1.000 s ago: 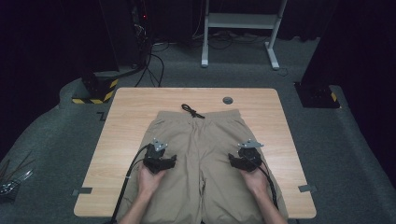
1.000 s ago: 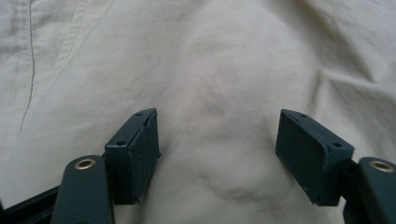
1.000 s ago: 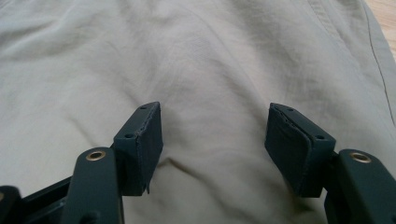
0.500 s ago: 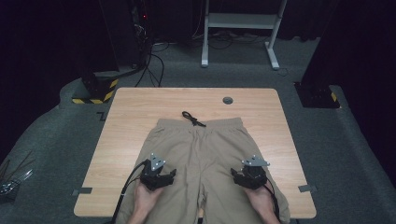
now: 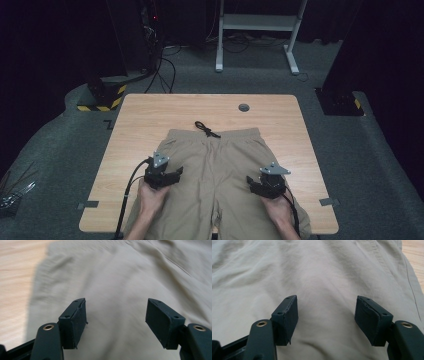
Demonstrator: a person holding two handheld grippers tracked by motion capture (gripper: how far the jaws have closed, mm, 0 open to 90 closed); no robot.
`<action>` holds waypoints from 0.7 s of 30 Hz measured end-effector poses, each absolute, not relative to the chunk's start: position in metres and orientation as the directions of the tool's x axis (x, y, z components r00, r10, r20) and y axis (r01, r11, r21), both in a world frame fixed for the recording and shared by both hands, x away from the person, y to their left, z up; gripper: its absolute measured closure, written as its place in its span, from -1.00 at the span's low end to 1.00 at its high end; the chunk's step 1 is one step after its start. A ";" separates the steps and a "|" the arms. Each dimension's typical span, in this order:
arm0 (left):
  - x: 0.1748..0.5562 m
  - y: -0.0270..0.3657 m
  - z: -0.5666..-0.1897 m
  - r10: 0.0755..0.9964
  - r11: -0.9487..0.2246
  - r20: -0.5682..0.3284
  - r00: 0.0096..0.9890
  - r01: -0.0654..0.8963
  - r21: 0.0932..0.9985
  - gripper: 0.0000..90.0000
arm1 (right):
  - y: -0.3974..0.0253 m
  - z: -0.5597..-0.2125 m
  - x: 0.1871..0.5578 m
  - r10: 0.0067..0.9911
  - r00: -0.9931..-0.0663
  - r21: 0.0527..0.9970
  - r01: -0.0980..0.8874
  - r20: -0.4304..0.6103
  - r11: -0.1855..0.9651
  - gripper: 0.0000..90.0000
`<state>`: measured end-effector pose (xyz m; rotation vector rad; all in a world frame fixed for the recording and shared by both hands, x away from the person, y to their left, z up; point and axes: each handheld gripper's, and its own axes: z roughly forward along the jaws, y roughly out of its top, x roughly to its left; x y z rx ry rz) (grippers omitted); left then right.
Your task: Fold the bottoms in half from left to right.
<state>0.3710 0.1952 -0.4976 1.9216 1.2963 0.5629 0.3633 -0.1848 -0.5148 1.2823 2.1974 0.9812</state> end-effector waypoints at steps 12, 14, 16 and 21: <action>0.413 0.227 -0.494 0.960 -0.151 -0.038 0.276 0.630 0.761 -0.28 | -0.182 -0.523 0.369 0.866 -0.499 0.732 0.585 -0.015 0.350 -0.19; 0.417 0.229 -0.498 0.963 -0.150 -0.034 0.266 0.639 0.755 -0.30 | -0.181 -0.523 0.369 0.865 -0.502 0.732 0.581 -0.022 0.356 -0.19; 0.421 0.231 -0.502 0.966 -0.147 -0.033 0.257 0.649 0.747 -0.30 | -0.181 -0.523 0.369 0.865 -0.502 0.731 0.582 -0.021 0.355 -0.19; 0.427 0.232 -0.510 0.967 -0.161 -0.020 0.254 0.673 0.722 -0.31 | -0.181 -0.523 0.369 0.864 -0.503 0.731 0.581 -0.022 0.357 -0.19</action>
